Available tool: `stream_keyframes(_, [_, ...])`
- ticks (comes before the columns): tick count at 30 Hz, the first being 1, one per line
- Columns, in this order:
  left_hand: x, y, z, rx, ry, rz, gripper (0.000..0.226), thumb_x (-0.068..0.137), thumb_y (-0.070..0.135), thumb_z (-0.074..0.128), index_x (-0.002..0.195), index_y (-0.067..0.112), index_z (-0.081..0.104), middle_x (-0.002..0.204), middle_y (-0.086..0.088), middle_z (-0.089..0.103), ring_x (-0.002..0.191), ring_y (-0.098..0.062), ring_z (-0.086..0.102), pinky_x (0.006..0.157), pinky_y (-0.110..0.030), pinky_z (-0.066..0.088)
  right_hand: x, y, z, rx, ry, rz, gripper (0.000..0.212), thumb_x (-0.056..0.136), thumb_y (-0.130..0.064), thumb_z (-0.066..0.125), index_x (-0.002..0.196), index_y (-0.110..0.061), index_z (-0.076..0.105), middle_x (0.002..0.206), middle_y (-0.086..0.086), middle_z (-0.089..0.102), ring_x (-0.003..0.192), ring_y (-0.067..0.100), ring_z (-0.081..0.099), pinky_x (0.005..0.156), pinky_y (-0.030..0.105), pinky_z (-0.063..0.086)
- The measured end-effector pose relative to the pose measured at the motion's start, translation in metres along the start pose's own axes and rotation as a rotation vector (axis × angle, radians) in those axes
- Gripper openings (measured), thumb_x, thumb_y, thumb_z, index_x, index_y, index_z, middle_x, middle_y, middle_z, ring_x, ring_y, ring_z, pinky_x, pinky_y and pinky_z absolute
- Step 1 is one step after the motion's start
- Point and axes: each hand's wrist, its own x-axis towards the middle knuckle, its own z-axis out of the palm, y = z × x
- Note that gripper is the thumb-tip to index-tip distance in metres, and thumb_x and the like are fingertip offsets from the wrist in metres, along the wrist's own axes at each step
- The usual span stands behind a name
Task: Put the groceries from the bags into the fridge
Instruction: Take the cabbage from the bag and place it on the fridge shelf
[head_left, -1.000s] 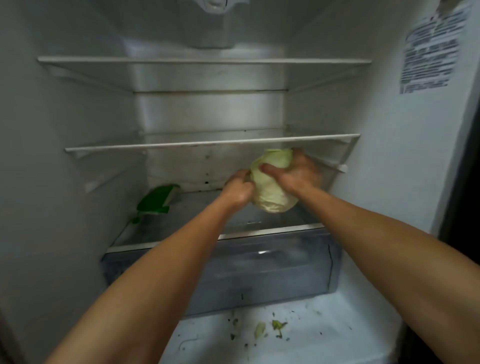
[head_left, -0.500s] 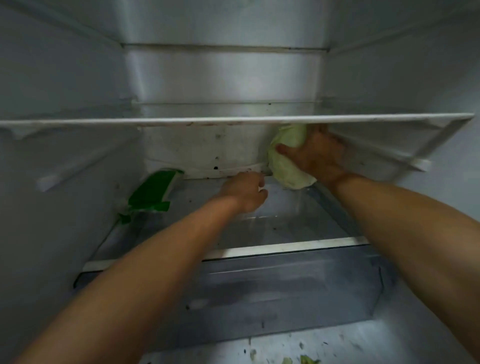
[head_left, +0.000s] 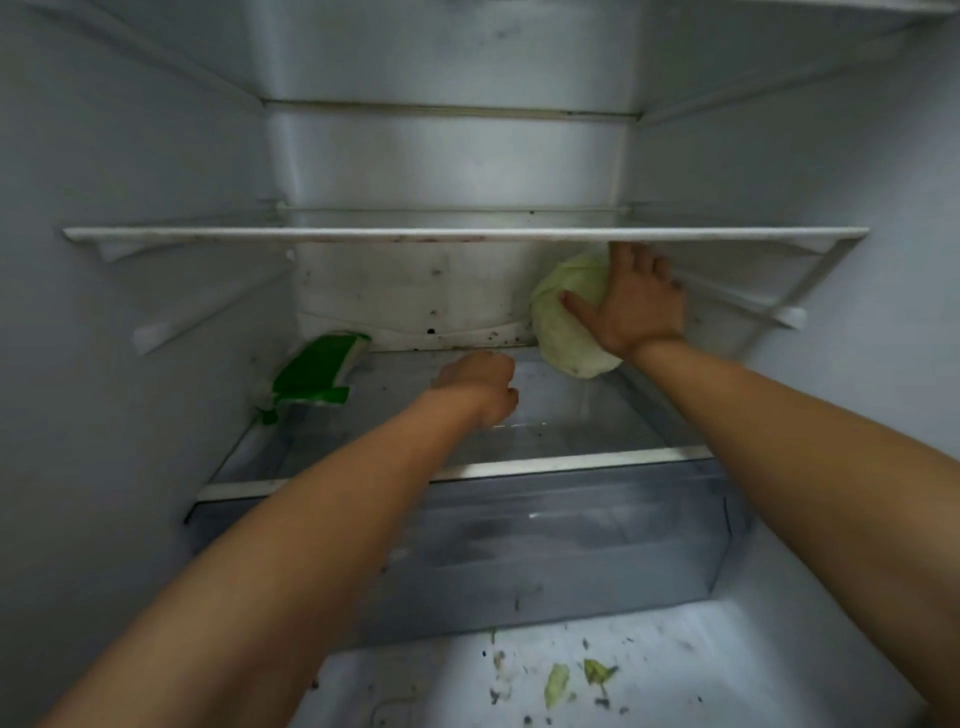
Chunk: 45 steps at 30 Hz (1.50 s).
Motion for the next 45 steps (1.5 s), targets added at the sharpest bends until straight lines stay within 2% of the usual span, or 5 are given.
stream_keyframes(11, [-0.127,0.015,-0.021,0.153,0.283,-0.094,0.029,0.091,0.029,0.050,0.112,0.013,0.063,0.114,-0.016,0.063,0.100,-0.035,0.059,0.079,-0.037,0.048,-0.092,-0.027,-0.057,0.087,-0.026,-0.185,0.038,0.089,-0.042,0.052,0.109,-0.013,0.066,0.112,0.014,0.064,0.102,0.036,0.060,0.078,0.038,0.047])
stream_keyframes(17, [-0.254,0.027,0.000,0.173,0.415,-0.217,0.022,0.088,0.024,0.048,0.099,0.016,0.066,0.100,-0.016,0.067,0.090,-0.038,0.061,0.068,-0.036,0.045,-0.180,-0.056,-0.081,0.255,-0.062,-0.416,0.027,0.086,-0.037,0.054,0.097,-0.017,0.067,0.101,0.012,0.070,0.094,0.035,0.064,0.073,0.037,0.046])
stream_keyframes(29, [-0.538,0.023,0.047,0.292,0.285,-0.408,0.020,0.089,0.026,0.046,0.095,0.013,0.060,0.098,-0.012,0.067,0.090,-0.037,0.062,0.066,-0.038,0.044,-0.388,-0.159,-0.136,0.568,-0.288,-0.828,0.027,0.089,-0.039,0.055,0.108,-0.024,0.067,0.100,-0.002,0.071,0.091,0.025,0.065,0.076,0.035,0.049])
stream_keyframes(33, [-0.634,0.037,0.058,0.307,0.242,-0.446,0.021,0.089,0.025,0.046,0.099,0.012,0.059,0.099,-0.010,0.066,0.088,-0.036,0.061,0.065,-0.038,0.045,-0.460,-0.207,-0.181,0.727,-0.189,-0.991,0.026,0.086,-0.041,0.053,0.095,-0.022,0.068,0.088,-0.001,0.071,0.074,0.027,0.066,0.060,0.031,0.045])
stream_keyframes(45, [-1.017,0.063,0.049,0.319,0.204,-1.028,0.022,0.093,0.027,0.042,0.093,0.014,0.061,0.090,-0.002,0.064,0.079,-0.024,0.060,0.068,-0.035,0.047,-0.730,-0.354,-0.357,1.049,-0.317,-1.248,0.018,0.085,-0.033,0.064,0.098,-0.022,0.070,0.085,-0.005,0.072,0.070,0.024,0.067,0.060,0.025,0.041])
